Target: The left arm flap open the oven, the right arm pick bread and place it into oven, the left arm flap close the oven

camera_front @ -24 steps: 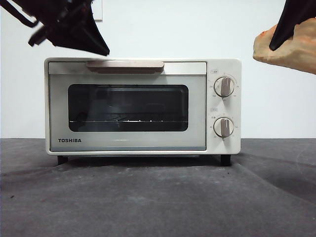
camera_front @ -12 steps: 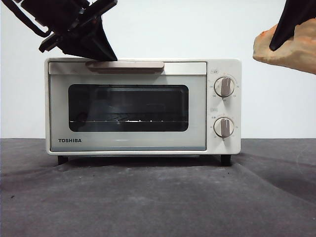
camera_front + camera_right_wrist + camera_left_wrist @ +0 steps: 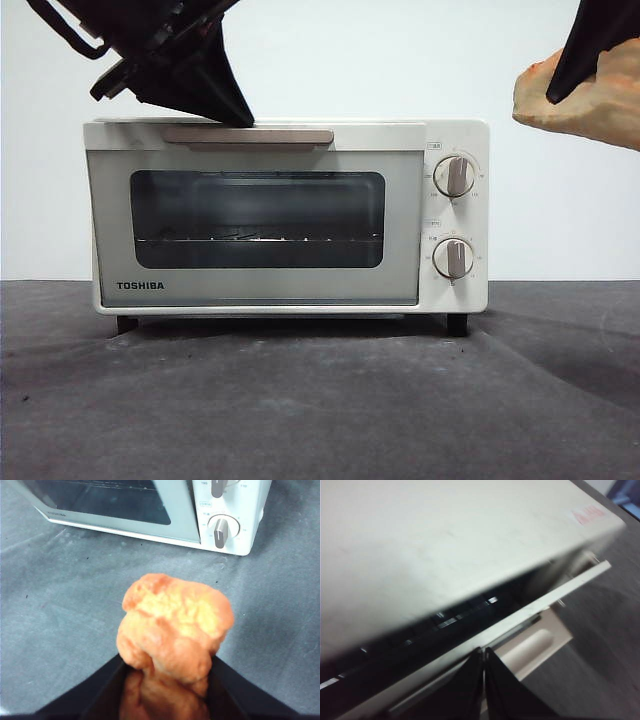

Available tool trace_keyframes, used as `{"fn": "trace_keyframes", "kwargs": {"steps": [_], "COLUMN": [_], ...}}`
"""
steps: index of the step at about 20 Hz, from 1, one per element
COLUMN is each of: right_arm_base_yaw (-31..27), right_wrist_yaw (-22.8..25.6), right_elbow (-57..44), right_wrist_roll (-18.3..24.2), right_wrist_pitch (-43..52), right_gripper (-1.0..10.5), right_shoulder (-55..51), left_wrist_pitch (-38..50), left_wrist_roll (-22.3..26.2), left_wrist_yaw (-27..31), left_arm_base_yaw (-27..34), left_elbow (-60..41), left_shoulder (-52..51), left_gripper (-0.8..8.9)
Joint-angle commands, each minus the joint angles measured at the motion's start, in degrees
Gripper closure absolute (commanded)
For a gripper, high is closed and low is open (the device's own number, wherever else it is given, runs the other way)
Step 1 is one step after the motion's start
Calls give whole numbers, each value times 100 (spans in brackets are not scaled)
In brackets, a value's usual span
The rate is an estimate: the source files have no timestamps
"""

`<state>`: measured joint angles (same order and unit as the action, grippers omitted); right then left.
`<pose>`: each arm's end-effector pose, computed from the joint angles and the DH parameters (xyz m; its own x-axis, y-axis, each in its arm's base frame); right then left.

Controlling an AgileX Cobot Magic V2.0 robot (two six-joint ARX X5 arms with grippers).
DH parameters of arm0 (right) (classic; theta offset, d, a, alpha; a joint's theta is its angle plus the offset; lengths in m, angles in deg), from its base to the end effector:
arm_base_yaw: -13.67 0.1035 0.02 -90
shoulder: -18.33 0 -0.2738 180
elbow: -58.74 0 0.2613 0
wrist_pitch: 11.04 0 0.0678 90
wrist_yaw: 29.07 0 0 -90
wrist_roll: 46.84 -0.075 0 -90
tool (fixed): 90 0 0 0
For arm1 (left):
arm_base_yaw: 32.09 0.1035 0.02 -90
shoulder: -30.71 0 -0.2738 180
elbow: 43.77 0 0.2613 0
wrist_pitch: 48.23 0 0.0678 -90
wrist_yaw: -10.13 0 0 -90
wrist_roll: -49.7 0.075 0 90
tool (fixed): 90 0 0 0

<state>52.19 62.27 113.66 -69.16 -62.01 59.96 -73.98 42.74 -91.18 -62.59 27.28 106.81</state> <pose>0.1440 0.1124 0.2582 0.6336 0.4745 -0.6111 -0.3809 0.8788 0.2873 0.2820 -0.1832 0.2739 0.6262 -0.5965 -0.5021 0.5846 0.7853 -0.2038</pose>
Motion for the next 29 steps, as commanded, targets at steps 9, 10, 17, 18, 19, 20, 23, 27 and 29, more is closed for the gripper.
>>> {"fn": "trace_keyframes", "kwargs": {"steps": [9,10,17,18,19,20,23,27,29], "right_arm_base_yaw": [46,46,46,46,46,46,46,46,46], "right_wrist_yaw": [20,20,17,15,15,15,15,-26,-166], "right_elbow": [111,111,111,111,111,111,111,111,111], "right_wrist_roll": [72,72,72,70,72,72,72,72,70], "right_wrist_pitch": [42,42,70,66,66,66,70,81,164], "right_gripper": [753,753,753,753,753,753,753,753,753], "right_shoulder": [15,15,17,17,20,20,20,22,37], "left_wrist_pitch": [-1803,-1912,-2459,-2533,-2640,-2752,-2935,-2951,-2944], "left_wrist_roll": [0,0,-24,-46,-74,-83,-83,-83,-79], "left_wrist_yaw": [52,52,52,52,52,52,52,55,61], "left_arm_base_yaw": [-518,-553,-702,-704,-704,-704,-702,-702,-664], "left_elbow": [-114,-114,-114,-114,-114,-114,-114,-114,-114], "left_shoulder": [256,256,256,256,256,256,256,234,122], "left_gripper": [798,798,798,798,798,798,798,798,798]}}
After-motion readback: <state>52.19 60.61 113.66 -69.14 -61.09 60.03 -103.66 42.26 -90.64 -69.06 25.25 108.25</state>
